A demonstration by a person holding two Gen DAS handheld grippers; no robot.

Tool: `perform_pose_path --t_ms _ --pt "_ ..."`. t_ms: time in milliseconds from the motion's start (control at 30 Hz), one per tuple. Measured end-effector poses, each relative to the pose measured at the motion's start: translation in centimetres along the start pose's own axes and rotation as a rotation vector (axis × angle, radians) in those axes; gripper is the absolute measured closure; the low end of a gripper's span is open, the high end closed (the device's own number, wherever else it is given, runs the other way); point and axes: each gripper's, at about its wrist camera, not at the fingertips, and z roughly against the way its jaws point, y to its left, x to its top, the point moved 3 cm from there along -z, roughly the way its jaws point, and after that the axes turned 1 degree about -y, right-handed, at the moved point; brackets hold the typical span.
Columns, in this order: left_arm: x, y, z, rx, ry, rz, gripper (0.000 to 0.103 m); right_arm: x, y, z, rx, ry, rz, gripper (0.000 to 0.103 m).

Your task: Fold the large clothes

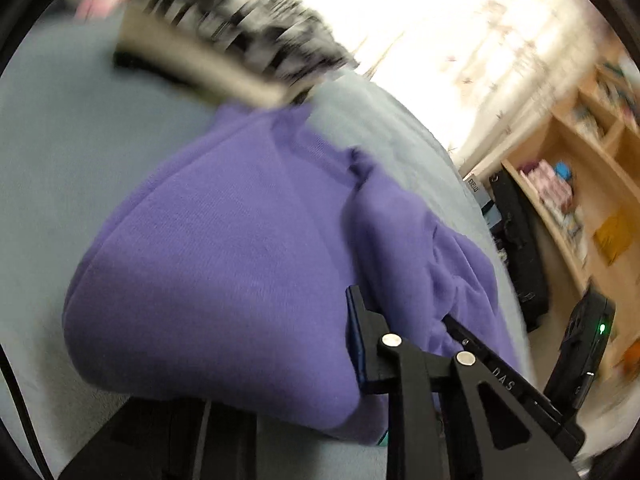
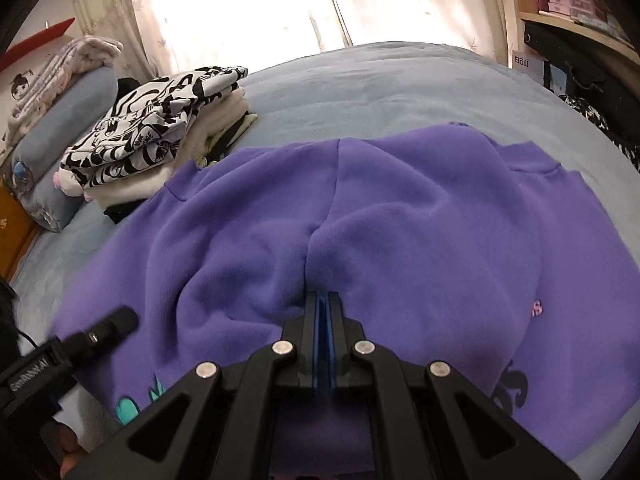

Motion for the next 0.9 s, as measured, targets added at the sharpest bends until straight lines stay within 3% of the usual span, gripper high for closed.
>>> perform_pose_path --t_ms 333,633,700,767,900 --pt "2.0 -9.9 2.1 0.014 -0.143 -0.359 0.086 -1.1 -2.9 0.4 0.12 0.009 -0.143 0.101" --pt "0.0 -19.3 2.7 0.001 -0.18 -0.693 0.086 -0.9 -5.3 3.5 0.165 0.048 -0.169 0.1" --pt "-0.4 -21.5 2.4 -0.01 -0.177 -0.745 0.086 -0.7 -6.5 5.7 0.171 0.022 -0.175 0.091" --pt "-0.8 -22.8 2.0 -0.026 -0.163 -0.765 0.086 -0.6 -8.6 8.7 0.152 -0.041 -0.186 0.068" --pt "-2.4 -26.8 -0.2 -0.048 -0.121 -0.819 0.086 -0.8 -13.5 12.8 -0.013 -0.129 -0.246 0.065"
